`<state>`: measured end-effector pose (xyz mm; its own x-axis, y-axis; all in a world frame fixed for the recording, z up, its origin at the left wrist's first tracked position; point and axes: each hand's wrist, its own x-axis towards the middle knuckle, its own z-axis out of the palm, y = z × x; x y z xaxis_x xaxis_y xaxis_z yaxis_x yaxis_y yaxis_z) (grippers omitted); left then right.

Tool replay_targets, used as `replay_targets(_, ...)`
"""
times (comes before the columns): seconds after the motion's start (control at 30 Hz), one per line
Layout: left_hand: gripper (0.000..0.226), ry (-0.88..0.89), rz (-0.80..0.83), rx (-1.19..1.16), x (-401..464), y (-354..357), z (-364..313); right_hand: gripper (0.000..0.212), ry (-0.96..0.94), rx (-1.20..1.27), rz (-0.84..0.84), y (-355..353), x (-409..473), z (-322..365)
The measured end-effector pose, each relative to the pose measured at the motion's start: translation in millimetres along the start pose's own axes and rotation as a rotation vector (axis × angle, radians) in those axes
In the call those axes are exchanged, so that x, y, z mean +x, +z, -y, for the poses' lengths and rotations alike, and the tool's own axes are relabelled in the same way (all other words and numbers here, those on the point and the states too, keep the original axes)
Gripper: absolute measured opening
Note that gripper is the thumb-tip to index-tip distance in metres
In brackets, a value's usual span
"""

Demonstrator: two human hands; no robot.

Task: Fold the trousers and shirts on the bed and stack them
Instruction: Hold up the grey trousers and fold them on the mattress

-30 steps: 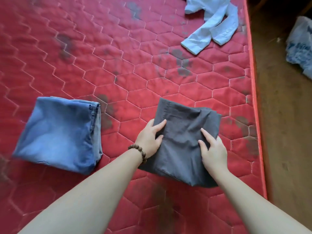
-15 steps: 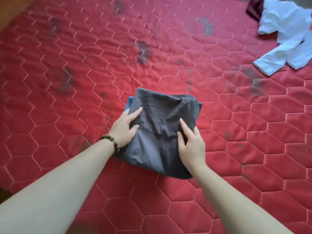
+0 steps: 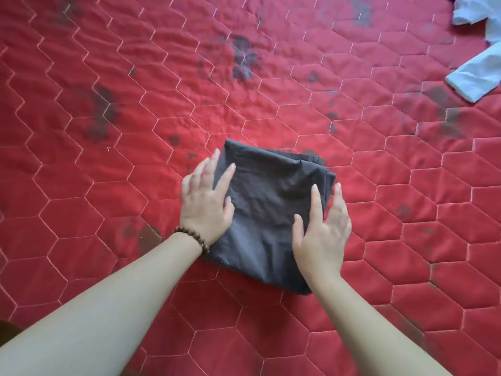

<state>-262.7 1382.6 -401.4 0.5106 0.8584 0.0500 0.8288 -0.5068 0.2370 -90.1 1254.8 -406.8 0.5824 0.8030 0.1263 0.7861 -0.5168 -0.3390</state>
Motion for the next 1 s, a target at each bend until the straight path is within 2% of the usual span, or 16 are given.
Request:
replay_targets(0.07, 0.063, 0.191, -0.036, 0.042, 5, 7, -13, 0.060, -0.255, -0.021, -0.032, 6, 5, 15)
replay_targets(0.13, 0.064, 0.291, 0.058, 0.101, 13, 21, -22, 0.060, -0.429, -0.098, 0.058, 20, 9, 29)
replay_targets(0.17, 0.065, 0.294, 0.117, 0.130, 17, 30, -23, 0.061, -0.450, -0.159, 0.124, 28, 11, 31)
replay_targets(0.23, 0.066, 0.265, 0.195, 0.186, 23, 48, -16, 0.063, -0.414, -0.245, 0.254, 43, 18, 26)
replay_targets(0.3, 0.067, 0.251, 0.201, 0.242, 26, 60, -7, 0.064, -0.379, -0.264, 0.320, 53, 25, 13)
replay_targets(0.53, 0.070, 0.251, 0.107, 0.156, 27, 76, 3, 0.066, -0.147, -0.234, 0.205, 68, 22, -8)
replay_targets(0.87, 0.073, 0.233, 0.049, 0.054, 39, 95, 13, 0.068, -0.175, -0.036, 0.172, 98, 35, -23)
replay_targets(1.0, 0.073, 0.208, 0.101, 0.076, 39, 88, 9, 0.069, -0.161, -0.069, 0.249, 92, 38, -21)
